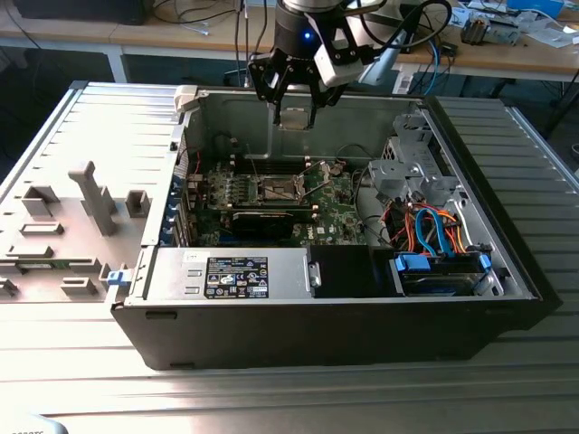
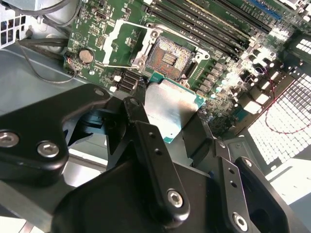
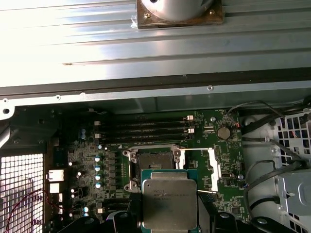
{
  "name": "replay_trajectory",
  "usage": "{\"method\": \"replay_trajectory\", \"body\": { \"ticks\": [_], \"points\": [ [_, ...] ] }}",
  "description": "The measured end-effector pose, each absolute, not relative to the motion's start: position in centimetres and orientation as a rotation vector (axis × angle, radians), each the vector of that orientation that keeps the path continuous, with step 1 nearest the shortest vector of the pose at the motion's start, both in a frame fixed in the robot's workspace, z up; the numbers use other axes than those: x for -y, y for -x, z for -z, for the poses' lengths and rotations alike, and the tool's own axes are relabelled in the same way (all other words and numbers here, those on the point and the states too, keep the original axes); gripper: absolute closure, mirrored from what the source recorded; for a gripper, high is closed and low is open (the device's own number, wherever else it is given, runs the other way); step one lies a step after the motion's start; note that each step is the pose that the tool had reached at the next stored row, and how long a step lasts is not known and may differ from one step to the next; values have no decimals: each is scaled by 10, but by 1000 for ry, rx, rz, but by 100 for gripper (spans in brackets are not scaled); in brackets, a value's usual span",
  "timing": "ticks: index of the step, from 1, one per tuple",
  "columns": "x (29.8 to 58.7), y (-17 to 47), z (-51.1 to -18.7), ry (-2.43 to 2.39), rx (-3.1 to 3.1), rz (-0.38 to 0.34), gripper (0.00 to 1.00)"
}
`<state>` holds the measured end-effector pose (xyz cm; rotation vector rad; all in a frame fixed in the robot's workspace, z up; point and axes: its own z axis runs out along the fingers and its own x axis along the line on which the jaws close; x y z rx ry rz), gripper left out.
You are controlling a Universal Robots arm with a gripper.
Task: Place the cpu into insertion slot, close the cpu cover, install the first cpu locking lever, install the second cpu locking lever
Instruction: 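Place the cpu into insertion slot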
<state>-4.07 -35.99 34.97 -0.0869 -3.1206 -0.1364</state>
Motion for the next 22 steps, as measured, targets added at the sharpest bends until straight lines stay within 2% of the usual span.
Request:
{"method": "replay_trajectory", "body": {
  "ticks": [22],
  "points": [
    [360,41,-349,148,3120,137,46]
  ]
}}
